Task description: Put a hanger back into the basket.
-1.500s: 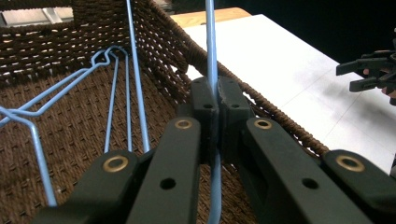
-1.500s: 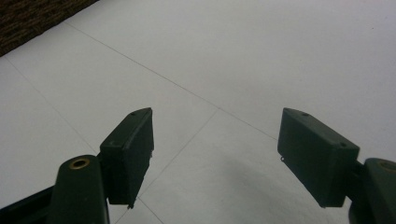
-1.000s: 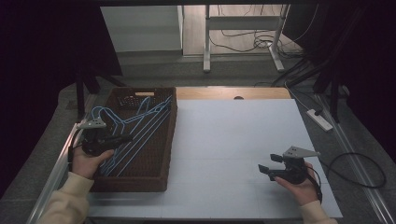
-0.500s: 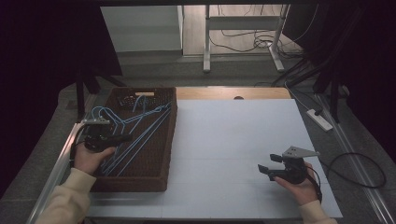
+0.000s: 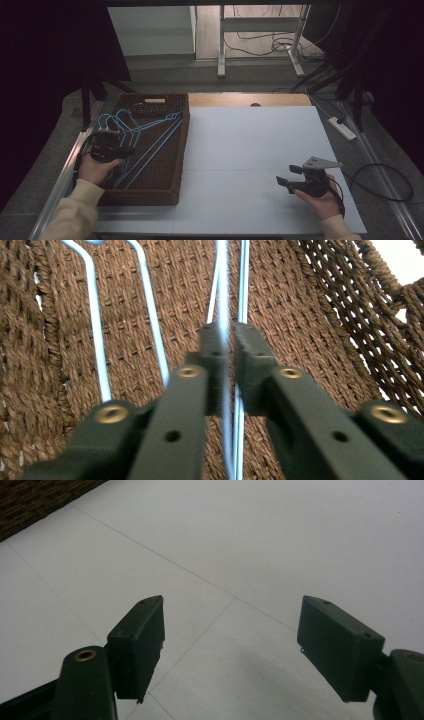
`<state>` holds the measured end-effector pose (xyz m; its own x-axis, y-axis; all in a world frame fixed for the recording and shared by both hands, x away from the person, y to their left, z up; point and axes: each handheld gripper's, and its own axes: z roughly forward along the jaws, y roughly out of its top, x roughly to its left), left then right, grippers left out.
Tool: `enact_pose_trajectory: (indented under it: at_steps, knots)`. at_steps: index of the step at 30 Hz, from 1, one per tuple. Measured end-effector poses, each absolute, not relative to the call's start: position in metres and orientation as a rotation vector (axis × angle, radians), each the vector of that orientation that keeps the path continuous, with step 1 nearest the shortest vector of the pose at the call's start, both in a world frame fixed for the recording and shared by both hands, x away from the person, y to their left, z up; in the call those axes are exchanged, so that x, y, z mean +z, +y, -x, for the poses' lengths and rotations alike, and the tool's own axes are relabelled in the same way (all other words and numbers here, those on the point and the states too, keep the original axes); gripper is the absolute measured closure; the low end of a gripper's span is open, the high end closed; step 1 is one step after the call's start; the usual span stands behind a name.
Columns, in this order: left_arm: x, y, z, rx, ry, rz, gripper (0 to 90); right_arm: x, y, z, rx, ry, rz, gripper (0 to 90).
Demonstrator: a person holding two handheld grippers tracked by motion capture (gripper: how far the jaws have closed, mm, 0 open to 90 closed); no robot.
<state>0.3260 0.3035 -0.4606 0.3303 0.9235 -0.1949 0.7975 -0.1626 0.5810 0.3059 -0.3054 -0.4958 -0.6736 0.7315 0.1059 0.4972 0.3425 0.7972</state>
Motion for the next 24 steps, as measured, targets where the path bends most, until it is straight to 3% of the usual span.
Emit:
enact_pose_trajectory:
  at_steps: [1, 8, 12, 24]
  knots:
    - [-0.46, 0.303, -0.325, 0.29, 1.502, -1.991, 64.8, -0.496, -0.305, -0.306, 1.243, 2.338, -1.1, 27.4]
    - [-0.448, 0.302, -0.316, 0.346, 1.412, -1.899, 39.3, -0.495, -0.306, -0.306, 1.244, 2.336, -1.101, 27.4]
    - [-0.441, 0.298, -0.31, 0.354, 1.354, -1.851, 34.6, -0.495, -0.306, -0.306, 1.244, 2.337, -1.101, 27.4]
    - [-0.422, 0.274, -0.285, 0.38, 1.165, -1.804, 31.5, -0.496, -0.306, -0.309, 1.257, 2.342, -1.097, 27.4]
